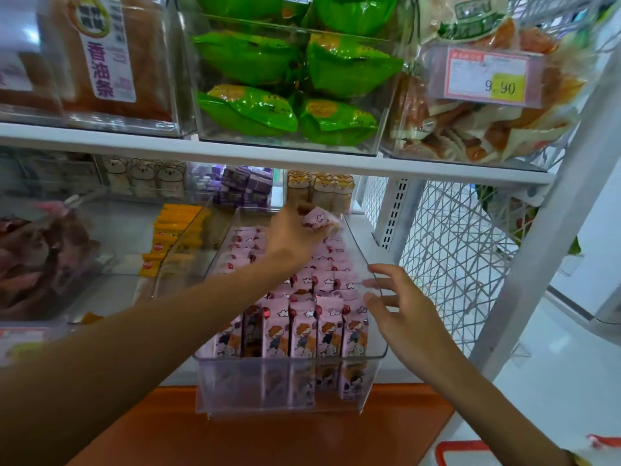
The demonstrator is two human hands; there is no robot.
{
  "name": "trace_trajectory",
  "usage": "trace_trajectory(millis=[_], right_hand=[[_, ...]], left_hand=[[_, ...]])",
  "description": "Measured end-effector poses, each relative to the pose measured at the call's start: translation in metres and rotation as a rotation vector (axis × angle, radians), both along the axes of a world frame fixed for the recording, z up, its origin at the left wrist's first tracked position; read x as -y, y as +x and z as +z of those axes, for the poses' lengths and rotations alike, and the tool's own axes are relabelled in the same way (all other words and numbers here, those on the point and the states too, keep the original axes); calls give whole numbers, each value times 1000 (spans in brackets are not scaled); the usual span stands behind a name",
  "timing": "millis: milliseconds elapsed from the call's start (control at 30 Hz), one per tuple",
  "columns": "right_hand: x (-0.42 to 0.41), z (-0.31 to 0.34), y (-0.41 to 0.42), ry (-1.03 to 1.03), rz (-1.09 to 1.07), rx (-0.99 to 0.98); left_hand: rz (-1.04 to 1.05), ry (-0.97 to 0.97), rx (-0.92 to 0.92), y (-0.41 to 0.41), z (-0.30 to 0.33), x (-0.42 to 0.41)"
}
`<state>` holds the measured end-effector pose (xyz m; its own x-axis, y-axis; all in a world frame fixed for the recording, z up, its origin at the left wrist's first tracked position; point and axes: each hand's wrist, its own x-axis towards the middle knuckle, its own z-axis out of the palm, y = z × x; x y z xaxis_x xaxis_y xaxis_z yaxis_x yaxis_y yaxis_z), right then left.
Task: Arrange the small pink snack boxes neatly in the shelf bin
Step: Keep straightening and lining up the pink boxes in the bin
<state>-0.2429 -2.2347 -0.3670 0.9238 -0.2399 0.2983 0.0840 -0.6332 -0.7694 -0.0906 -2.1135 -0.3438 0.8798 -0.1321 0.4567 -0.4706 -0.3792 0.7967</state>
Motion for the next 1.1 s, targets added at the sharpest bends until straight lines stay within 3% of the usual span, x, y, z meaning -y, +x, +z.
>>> trace_trajectory(millis=[100, 333, 467, 567, 667, 967, 1100], right_hand=[[2, 0, 0, -11, 18, 23], [6, -2, -3, -47, 79, 74], [8, -2, -3, 12, 103, 61], [8, -3, -2, 20, 107, 60], [9, -4, -2, 1, 102, 70], [11, -5, -1, -40, 90, 60], [11, -5, -2, -80, 104, 21]], left_hand=[[-50, 73, 27, 5, -11, -5], [-208, 468, 245, 19, 13, -18], [-315, 667, 192, 39, 27, 2], [-287, 593, 90, 49, 23, 16], [-170, 548, 193, 53, 8, 22], [-326, 940, 174, 61, -5, 20], [-365, 983, 90, 61, 6, 17]])
